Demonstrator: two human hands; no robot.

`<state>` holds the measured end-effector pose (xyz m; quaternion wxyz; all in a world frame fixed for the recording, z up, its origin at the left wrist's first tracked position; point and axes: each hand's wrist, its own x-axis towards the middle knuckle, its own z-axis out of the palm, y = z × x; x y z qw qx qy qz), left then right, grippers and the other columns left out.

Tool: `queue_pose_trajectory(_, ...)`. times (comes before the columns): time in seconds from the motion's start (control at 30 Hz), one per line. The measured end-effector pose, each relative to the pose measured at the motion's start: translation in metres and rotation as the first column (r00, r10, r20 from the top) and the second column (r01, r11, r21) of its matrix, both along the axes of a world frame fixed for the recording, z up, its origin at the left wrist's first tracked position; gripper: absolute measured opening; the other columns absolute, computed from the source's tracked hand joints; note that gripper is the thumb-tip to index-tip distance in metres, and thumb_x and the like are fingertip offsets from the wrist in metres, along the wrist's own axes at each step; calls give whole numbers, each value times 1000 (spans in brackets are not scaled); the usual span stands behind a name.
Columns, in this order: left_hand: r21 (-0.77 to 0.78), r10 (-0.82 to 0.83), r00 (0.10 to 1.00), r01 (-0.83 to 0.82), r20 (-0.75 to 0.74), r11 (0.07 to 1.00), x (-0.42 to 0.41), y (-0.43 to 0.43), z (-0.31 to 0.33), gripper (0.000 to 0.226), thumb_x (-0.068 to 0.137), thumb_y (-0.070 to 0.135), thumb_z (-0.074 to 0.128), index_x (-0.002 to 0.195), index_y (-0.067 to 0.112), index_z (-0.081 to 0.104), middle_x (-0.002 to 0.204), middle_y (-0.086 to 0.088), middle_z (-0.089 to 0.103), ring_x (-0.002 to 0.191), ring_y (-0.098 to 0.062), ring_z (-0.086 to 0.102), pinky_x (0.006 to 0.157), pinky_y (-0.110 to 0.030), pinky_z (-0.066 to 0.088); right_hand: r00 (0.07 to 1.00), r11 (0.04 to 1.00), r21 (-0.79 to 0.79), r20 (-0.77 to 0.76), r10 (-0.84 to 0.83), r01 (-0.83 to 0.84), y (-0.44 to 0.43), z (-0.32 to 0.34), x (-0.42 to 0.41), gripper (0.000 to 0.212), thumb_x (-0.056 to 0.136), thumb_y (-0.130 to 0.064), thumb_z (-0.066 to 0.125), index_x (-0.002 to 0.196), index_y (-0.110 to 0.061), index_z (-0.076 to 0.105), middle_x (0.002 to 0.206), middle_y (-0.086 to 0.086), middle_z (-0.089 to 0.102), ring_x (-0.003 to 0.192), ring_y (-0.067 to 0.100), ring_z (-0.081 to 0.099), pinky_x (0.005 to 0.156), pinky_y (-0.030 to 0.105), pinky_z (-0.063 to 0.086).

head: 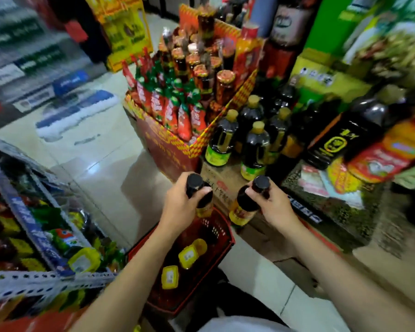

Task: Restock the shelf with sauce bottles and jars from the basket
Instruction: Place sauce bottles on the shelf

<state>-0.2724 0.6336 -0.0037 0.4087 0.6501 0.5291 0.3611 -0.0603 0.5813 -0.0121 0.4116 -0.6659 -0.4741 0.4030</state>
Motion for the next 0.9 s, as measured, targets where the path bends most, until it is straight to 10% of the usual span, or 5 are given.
queue_pose_trajectory(0.27, 96, -359, 922, 374, -145, 923, 53, -46, 29, 21, 81, 34, 65, 93, 23, 52, 86, 4, 61, 80, -14, 56, 70, -22, 43, 951, 947, 98, -22, -307, 308, -120, 23, 32, 20, 84, -28, 63, 103, -25, 57, 97, -16, 61, 96, 8, 56, 75, 6, 40)
queue_pose_trajectory(0.4, 109, -521, 837, 540, -165, 834, 94, -82, 43, 20, 83, 37, 62, 95, 27, 50, 84, 20, 54, 74, 1, 51, 63, -8, 38, 885, 881, 88, -3, -466, 465, -186, 29, 53, 24, 82, -35, 64, 104, -26, 58, 101, -10, 64, 101, 12, 58, 86, 27, 44)
queue_pose_trajectory(0.77, -8, -861, 503, 863, -77, 505, 261, -225, 70, 16, 83, 22, 65, 95, 24, 55, 99, 4, 64, 99, -16, 59, 87, -34, 46, 606, 586, 190, -70, -792, 788, -393, 66, 144, 12, 83, -27, 66, 86, -36, 58, 82, -20, 65, 81, -9, 59, 67, 6, 44)
queue_pose_trajectory(0.9, -6, -931, 363, 931, -29, 364, 323, -284, 81, 17, 84, 18, 64, 90, 30, 54, 94, 17, 63, 94, -4, 59, 84, -23, 45, 495, 471, 218, -72, -866, 855, -466, 81, 176, 13, 83, -26, 66, 88, -36, 60, 87, -18, 66, 86, -8, 60, 72, 12, 48)
